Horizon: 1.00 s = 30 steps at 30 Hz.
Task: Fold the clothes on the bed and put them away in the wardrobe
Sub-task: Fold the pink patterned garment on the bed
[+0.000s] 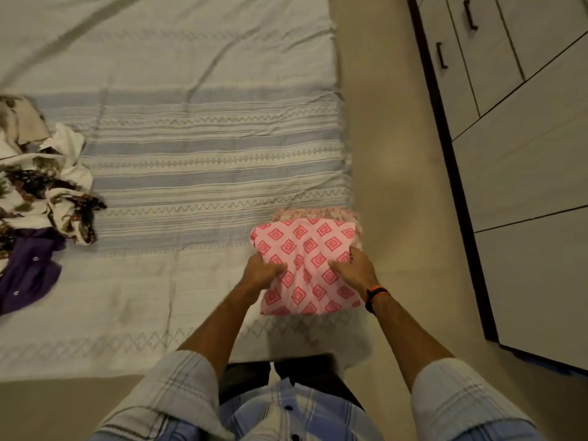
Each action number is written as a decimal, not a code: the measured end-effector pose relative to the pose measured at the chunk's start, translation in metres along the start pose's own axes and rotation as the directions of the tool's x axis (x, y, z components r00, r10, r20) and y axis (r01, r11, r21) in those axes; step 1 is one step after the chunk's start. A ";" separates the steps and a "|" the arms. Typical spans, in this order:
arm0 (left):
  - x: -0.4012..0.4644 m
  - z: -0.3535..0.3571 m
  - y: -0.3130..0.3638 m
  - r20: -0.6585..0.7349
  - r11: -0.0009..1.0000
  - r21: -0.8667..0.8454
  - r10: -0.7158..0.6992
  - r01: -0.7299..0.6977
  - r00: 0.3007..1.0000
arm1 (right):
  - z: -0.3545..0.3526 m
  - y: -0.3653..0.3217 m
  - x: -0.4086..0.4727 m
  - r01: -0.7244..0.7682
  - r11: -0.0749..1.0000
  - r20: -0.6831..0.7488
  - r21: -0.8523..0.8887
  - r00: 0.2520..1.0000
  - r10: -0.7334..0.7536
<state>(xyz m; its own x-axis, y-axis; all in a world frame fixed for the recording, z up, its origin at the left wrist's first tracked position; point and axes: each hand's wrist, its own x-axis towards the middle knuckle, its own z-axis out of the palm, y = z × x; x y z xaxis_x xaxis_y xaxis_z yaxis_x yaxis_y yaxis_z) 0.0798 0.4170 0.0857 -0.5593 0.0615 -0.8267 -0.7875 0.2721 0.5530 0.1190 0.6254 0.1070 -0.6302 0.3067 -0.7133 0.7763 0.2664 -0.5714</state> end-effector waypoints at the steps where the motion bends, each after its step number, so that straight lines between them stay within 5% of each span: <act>1: 0.004 0.003 0.002 -0.001 1.000 -0.004 0.003 -0.003 1.000 | -0.003 0.000 0.005 -0.002 1.000 0.000 0.003 1.000 0.002; 7: 0.030 0.018 0.023 -0.001 1.000 0.009 0.014 -0.014 1.000 | -0.024 -0.011 0.034 0.021 0.999 -0.024 0.044 1.000 -0.019; 16: 0.061 0.025 0.017 -0.034 0.980 0.183 -0.074 0.079 0.997 | -0.027 0.002 0.057 -0.015 0.989 -0.024 -0.147 1.000 0.011; 30: -0.010 0.005 0.024 -0.041 0.979 0.192 0.085 -0.075 0.996 | -0.009 -0.010 0.005 0.154 0.980 -0.036 -0.127 0.987 -0.160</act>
<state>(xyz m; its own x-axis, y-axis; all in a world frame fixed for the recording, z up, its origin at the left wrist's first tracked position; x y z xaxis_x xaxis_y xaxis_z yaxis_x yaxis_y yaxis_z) 0.0678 0.4281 0.1071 -0.6341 0.0446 -0.7720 -0.6788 0.4460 0.5833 0.1083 0.6326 0.1130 -0.7463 0.2925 -0.5979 0.6616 0.4244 -0.6182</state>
